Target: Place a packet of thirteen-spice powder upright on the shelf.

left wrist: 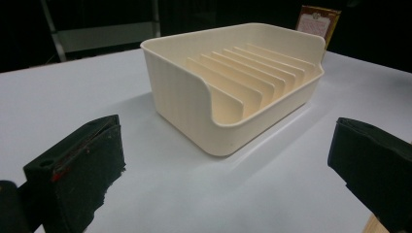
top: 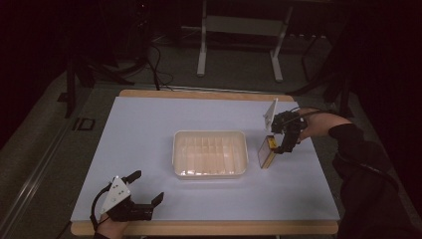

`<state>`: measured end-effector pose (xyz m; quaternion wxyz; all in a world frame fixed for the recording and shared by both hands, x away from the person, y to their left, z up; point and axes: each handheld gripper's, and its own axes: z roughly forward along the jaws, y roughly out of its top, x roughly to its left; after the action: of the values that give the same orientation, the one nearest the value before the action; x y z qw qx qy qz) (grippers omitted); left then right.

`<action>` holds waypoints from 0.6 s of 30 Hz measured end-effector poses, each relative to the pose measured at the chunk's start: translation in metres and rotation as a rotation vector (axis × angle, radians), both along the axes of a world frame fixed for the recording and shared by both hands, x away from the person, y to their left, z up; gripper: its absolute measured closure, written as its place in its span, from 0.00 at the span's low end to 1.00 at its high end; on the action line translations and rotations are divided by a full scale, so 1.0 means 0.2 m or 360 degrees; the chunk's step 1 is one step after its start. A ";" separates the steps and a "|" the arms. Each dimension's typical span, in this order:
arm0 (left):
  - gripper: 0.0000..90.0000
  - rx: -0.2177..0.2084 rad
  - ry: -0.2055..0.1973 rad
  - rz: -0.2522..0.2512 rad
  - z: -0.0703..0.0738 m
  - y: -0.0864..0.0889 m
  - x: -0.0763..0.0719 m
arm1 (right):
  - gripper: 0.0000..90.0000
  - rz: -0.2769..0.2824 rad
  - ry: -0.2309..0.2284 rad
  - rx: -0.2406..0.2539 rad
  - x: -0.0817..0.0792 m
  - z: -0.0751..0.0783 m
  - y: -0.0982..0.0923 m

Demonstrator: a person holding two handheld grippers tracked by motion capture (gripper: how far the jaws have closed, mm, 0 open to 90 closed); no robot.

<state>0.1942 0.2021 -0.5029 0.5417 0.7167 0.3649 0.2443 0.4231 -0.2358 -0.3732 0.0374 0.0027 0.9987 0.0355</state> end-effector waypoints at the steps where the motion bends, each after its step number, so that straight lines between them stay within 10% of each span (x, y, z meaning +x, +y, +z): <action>1: 0.00 -0.0001 0.0003 -0.0001 0.00 0.00 0.00 | 0.23 0.0007 -0.0006 0.0000 0.01 -0.01 0.00; 18: 0.00 -0.0004 0.0015 -0.0028 0.00 0.00 0.01 | 0.25 0.0004 0.0052 -0.0069 0.07 -0.13 0.05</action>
<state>0.1954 0.2013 -0.5038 0.5431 0.7204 0.3614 0.2356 0.4372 -0.2267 -0.3996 0.0211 0.0012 0.9997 0.0139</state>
